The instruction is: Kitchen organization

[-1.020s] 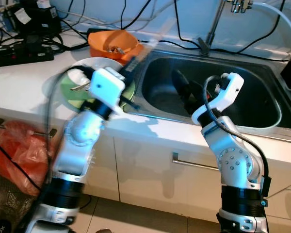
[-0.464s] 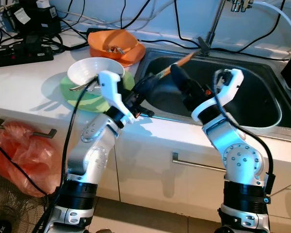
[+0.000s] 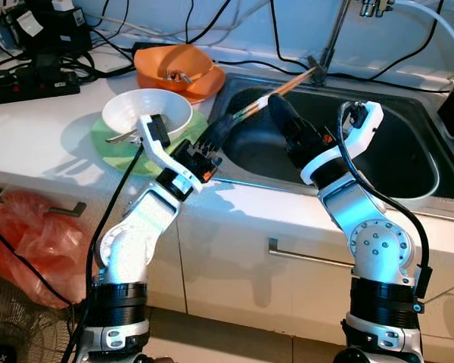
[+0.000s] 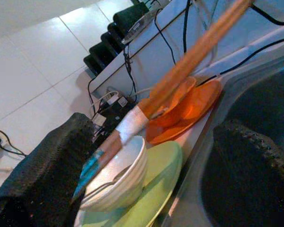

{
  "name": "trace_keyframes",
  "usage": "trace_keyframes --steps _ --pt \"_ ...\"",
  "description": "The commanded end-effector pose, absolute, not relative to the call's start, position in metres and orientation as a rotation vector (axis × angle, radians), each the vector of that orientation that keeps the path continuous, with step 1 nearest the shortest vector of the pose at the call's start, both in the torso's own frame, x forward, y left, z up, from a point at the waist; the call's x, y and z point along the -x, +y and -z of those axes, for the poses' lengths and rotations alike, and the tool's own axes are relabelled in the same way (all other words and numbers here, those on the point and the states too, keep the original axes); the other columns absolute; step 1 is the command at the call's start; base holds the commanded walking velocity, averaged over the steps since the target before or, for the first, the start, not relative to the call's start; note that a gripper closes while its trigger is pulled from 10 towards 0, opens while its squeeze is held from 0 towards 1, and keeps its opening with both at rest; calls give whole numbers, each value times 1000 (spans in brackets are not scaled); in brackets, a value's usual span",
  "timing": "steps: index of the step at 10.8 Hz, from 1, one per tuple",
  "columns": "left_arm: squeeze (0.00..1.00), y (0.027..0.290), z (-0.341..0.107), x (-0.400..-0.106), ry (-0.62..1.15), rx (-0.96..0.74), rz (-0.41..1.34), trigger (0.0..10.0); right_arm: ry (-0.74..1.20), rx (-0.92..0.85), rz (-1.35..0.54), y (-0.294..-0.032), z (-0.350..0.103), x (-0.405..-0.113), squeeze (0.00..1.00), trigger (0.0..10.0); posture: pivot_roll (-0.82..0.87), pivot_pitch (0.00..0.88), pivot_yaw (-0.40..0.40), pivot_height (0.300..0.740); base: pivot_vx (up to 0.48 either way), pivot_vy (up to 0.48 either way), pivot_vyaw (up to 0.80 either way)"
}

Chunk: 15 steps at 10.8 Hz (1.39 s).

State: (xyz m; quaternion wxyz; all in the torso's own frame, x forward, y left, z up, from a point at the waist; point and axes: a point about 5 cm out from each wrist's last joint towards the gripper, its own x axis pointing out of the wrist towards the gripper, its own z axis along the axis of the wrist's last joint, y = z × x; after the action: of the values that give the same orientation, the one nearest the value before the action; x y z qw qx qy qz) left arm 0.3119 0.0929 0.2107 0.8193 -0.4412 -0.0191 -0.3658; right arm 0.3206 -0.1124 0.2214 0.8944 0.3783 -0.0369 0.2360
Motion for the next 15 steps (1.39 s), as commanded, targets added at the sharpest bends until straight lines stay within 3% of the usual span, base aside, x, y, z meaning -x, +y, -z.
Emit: trace_keyframes --steps 1,5,6,9,15 --pt "0 89 -217 -308 -26 959 823 0 -62 -795 -493 -111 -220 -324 0 10000 70 48 -34 740 0 0 0" --pt "0 86 -217 -300 42 1006 868 0 -67 -803 -504 -107 -219 -330 0 10000 72 53 -38 740 0 0 0" --pt "0 86 -217 -299 48 1016 869 0 -75 -804 -488 -108 -219 -332 0 0 72 53 -38 740 0 0 0" --pt "0 89 -213 -298 82 1088 867 0 -102 -834 -451 -113 -222 -335 0 0 70 59 -42 740 0 0 0" --pt "0 86 -216 -293 107 1179 918 0 -7 -1182 -447 -101 -211 -332 0 0 60 62 -47 740 0 0 0"
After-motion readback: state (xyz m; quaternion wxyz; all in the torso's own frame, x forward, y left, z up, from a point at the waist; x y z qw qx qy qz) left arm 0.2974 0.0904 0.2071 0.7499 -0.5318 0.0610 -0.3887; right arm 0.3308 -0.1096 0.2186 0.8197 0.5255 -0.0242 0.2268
